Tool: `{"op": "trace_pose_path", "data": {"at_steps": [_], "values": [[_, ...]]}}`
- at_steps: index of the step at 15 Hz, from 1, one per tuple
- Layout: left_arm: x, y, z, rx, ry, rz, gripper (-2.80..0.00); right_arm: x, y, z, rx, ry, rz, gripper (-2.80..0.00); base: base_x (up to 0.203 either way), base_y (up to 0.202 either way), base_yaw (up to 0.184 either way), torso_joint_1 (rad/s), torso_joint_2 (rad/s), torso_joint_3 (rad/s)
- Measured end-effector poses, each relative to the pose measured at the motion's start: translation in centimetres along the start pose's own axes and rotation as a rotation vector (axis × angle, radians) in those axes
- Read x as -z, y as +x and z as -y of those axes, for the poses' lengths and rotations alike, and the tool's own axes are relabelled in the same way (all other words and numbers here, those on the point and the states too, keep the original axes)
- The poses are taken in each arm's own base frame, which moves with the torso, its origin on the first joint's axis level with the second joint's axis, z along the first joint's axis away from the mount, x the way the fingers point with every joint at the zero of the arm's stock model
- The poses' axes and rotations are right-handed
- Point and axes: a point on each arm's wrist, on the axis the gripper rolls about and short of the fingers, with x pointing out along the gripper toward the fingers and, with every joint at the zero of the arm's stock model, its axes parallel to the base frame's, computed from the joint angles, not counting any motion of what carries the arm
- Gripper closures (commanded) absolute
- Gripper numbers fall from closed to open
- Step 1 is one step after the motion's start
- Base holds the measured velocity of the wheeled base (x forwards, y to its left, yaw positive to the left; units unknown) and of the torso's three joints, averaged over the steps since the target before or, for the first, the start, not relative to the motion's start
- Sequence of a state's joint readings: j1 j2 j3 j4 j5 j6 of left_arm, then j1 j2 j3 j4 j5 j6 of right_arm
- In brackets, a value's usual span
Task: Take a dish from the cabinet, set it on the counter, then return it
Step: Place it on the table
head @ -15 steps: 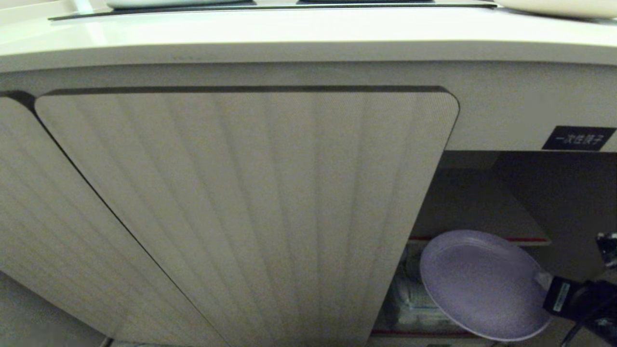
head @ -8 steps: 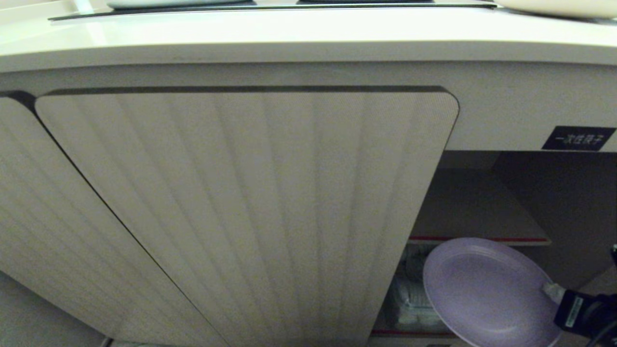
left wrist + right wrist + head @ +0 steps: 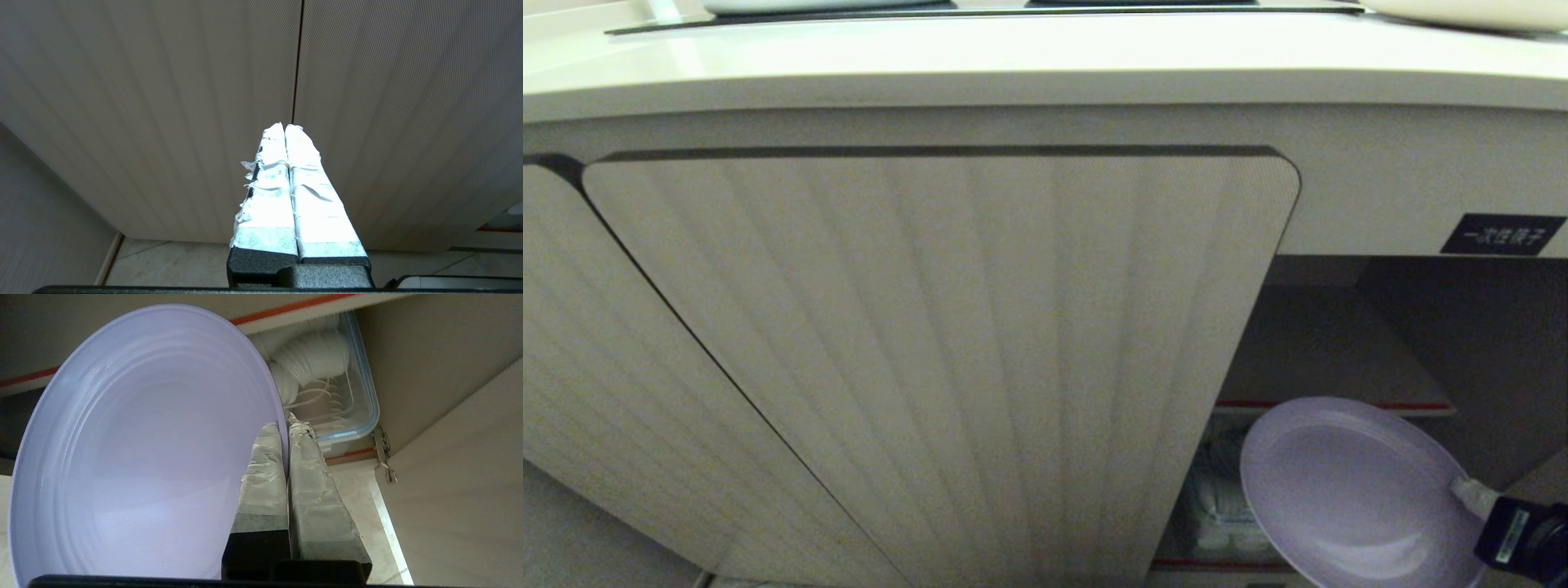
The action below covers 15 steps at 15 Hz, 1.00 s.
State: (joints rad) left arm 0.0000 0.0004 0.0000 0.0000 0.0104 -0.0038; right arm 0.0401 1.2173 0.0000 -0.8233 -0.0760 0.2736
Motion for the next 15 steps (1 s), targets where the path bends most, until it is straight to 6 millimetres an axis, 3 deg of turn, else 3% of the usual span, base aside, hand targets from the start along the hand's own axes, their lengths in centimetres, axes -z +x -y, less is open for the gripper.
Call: {"op": "trace_pose_path", "data": {"at_steps": [15], "values": [[0.0,0.0,0.0,0.000,0.000,0.000,0.00,1.2,-0.3,-1.4,-0.131,-0.120,-0.102,0.00,0.000,0.000,0.000,0.000,0.00,0.000]]}}
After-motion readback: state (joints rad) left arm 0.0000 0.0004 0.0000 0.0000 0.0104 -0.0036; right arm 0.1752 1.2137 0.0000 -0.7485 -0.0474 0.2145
